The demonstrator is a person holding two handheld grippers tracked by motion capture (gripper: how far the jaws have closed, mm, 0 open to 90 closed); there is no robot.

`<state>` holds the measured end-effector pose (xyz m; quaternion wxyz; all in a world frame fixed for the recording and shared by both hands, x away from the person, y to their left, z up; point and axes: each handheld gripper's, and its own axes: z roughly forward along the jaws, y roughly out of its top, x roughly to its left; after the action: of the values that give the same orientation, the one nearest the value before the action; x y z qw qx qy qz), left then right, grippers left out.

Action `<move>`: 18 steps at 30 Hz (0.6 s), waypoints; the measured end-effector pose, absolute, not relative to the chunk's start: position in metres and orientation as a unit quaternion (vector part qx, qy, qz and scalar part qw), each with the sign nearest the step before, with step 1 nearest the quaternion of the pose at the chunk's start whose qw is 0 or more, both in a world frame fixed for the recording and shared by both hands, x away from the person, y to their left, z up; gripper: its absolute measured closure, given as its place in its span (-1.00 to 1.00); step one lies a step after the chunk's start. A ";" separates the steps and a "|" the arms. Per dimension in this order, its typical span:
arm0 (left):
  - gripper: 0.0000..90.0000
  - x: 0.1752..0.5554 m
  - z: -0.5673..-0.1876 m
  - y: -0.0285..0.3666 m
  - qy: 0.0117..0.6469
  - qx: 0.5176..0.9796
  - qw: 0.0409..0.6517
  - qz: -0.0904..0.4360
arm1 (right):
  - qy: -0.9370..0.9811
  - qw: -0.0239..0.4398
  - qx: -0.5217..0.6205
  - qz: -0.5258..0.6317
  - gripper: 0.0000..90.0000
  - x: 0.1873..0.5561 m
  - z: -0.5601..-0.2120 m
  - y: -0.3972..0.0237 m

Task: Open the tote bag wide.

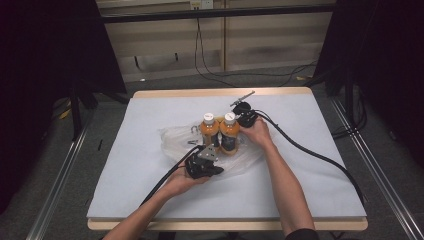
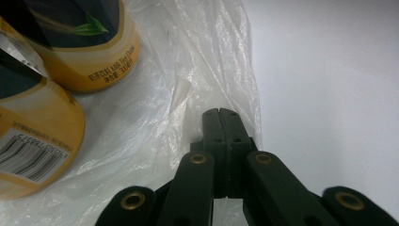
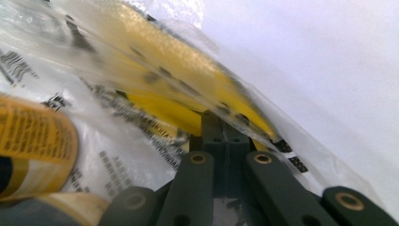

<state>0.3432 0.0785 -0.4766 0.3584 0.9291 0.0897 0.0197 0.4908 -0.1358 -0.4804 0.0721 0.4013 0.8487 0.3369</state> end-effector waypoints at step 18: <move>1.00 0.331 -0.477 0.082 0.076 0.928 0.365 0.009 | 0.833 0.103 0.427 0.336 1.00 0.504 -0.483 -0.126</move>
<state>0.3313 0.0819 -0.4765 0.3648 0.9280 0.0757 0.0086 0.5044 -0.1258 -0.4825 0.1030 0.4266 0.8333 0.3361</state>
